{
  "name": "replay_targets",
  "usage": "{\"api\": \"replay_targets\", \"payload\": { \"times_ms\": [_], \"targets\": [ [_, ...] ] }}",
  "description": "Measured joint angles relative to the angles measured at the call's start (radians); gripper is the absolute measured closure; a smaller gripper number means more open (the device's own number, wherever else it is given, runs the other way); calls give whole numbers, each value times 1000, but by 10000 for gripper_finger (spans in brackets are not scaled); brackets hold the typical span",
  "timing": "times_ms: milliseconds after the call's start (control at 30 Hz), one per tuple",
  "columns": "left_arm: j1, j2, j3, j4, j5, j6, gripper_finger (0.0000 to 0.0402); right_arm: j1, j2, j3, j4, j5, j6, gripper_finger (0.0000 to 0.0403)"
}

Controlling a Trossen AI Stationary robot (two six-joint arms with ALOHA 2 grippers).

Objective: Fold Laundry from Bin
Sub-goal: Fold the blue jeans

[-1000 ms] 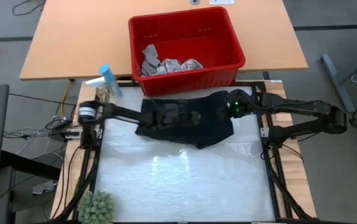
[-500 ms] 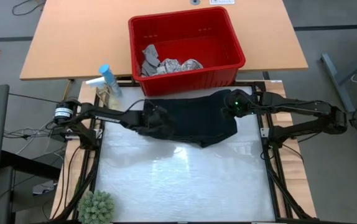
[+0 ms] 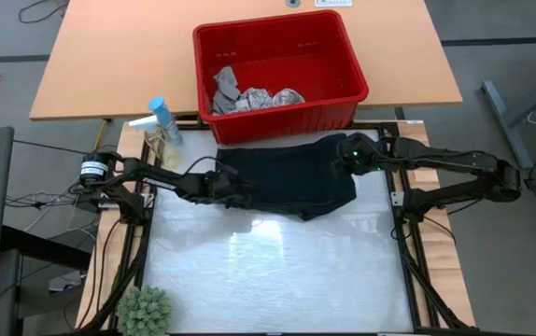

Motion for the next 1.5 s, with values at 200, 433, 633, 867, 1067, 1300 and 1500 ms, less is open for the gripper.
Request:
{"api": "replay_targets", "payload": {
  "times_ms": [200,433,633,867,1067,1300,1500],
  "targets": [
    [-1,0,-5,39,16,6,401,3,0,0,104,-45,31,366],
    [-1,55,-5,145,48,18,401,3,0,0,236,-82,55,366],
    [-9,184,55,252,126,8,401,11,0,0,332,-113,64,366],
    [-9,217,166,255,117,99,401,16,0,1,363,-124,73,366],
    [-10,202,215,296,123,129,401,16,0,39,316,-100,39,366],
    [11,151,272,695,157,144,401,14,0,93,229,-34,-15,366],
    [1,357,347,809,230,196,402,15,0,94,221,-26,-26,366]
  ]
}}
